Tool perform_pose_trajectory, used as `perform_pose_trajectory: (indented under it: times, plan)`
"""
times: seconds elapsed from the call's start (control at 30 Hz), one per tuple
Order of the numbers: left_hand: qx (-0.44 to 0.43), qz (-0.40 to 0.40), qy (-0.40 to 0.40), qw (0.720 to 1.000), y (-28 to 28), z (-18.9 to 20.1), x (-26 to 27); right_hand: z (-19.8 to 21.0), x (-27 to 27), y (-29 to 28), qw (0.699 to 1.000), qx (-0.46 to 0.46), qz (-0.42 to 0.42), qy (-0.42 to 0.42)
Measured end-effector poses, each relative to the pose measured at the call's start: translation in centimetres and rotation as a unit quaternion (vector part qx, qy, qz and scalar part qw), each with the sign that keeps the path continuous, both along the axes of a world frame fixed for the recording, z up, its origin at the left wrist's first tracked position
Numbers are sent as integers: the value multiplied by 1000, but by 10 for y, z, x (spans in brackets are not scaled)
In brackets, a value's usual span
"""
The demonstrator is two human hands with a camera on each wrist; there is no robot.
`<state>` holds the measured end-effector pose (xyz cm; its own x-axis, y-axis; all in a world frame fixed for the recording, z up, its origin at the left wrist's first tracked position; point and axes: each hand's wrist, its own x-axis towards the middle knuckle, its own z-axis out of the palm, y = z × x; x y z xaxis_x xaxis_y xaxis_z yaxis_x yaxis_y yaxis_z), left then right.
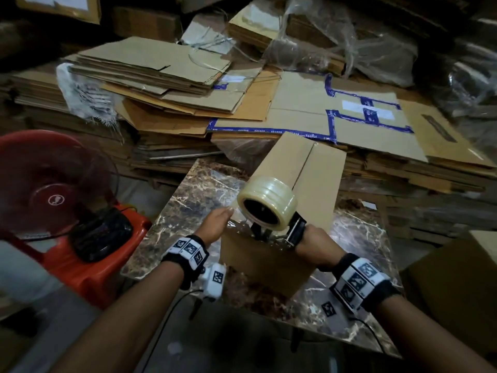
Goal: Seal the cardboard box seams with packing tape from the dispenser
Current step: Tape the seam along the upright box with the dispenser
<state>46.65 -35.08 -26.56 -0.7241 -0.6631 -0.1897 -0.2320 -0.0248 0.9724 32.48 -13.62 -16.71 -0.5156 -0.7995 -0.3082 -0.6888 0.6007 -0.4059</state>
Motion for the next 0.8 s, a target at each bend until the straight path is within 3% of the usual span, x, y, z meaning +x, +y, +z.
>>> perform_pose_trajectory:
  times: [0.13, 0.23, 0.33, 0.43, 0.53, 0.57, 0.67, 0.73, 0.8]
  plan:
    - [39, 8, -14, 999, -1, 0, 0, 8, -15, 46, 1000, 2, 15, -5]
    - [29, 11, -29, 999, 7, 5, -1, 10, -20, 80, 997, -50, -13, -55]
    - [6, -1, -62, 998, 17, 17, -1, 9, -19, 90, 997, -71, -2, -39]
    - [-112, 4, -103, 988, 16, 10, 3, 13, -16, 91, 996, -69, 44, -16]
    - [-325, 100, -103, 935, 26, 10, 5, 14, -14, 94, 994, -77, 73, -8]
    - [-394, 94, -77, 911, 37, 13, 4, 15, -15, 95, 994, -78, 76, -5]
    - [-540, -61, -30, 839, 65, 16, 1, 11, -21, 94, 997, -61, 43, -17]
    - [-581, -171, -77, 792, 77, 6, -6, 8, -25, 93, 996, -65, 8, -52]
    - [-616, -199, -111, 754, 79, -4, -17, 8, -26, 93, 994, -73, -19, -80]
